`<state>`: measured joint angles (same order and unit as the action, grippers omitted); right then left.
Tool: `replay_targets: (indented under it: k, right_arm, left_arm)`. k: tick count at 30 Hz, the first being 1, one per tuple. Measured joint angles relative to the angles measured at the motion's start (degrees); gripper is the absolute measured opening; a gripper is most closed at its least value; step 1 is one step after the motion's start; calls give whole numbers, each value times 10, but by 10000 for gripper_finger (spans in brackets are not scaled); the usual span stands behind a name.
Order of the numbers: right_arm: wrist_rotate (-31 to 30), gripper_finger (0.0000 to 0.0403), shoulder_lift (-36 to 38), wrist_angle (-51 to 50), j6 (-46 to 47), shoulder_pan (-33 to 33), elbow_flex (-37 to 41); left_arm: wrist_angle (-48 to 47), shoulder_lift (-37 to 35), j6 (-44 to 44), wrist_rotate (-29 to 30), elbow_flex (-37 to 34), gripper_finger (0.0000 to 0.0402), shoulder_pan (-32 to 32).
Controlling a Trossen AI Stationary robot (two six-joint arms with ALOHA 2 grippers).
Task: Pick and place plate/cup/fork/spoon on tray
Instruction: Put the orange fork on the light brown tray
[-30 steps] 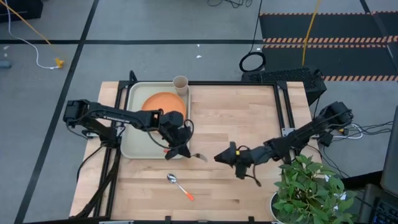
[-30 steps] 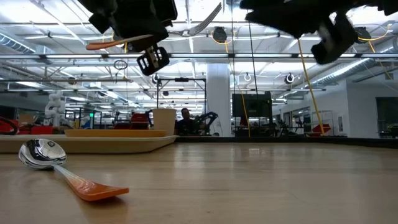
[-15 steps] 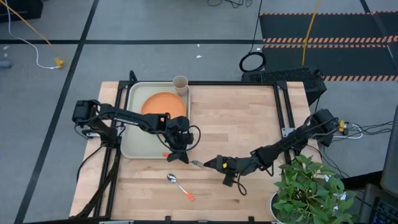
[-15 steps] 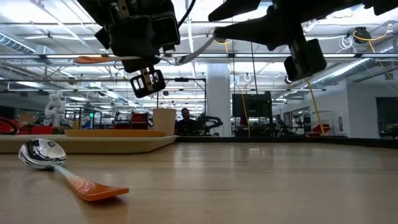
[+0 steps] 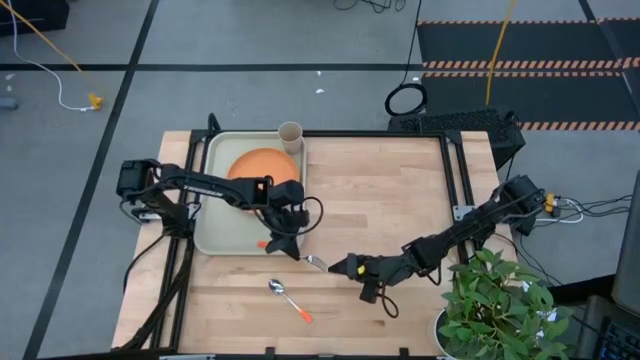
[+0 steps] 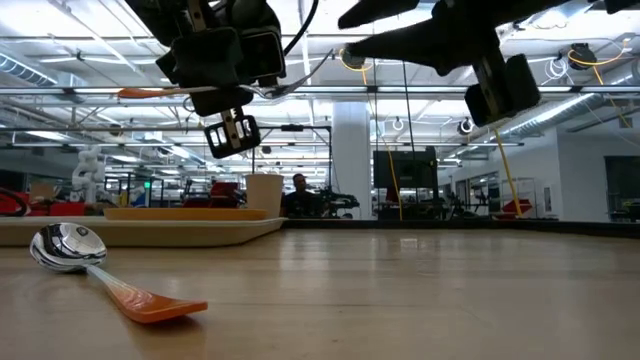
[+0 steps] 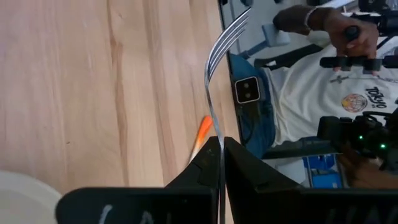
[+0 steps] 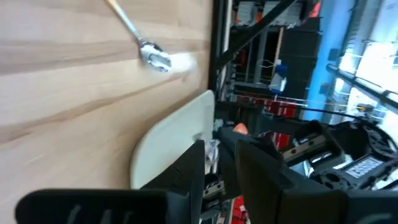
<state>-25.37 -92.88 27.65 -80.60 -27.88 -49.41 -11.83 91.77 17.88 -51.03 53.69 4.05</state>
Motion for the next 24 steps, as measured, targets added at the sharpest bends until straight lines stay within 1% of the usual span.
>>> replay_targets:
  k: [4, 7, 10, 13, 16, 21, 24]
  right_arm:
    - [1, 84, -27, 27, -17, 1, -2]
    - [-1, 84, -53, 39, -36, 3, -16]
    - [-2, 84, -78, 65, -60, 3, -32]
    - [-30, 84, -93, 65, -80, 3, -44]
    - [-59, 84, -96, 63, -97, 3, -45]
    - [-61, 81, -96, 65, -98, 3, -45]
    - [-61, 64, -96, 64, -88, 3, -45]
  left_arm:
    - [8, 0, -2, 0, 0, 10, 0]
    - [17, 0, 6, 0, 0, 5, 0]
    - [14, 0, 6, 0, 0, 10, -3]
    - [11, 0, 1, 0, 0, 12, -9]
    - [7, 0, 2, 2, 0, 7, -14]
    - [2, 0, 0, 1, 0, 10, -16]
    - [2, 0, -5, 1, 0, 16, -16]
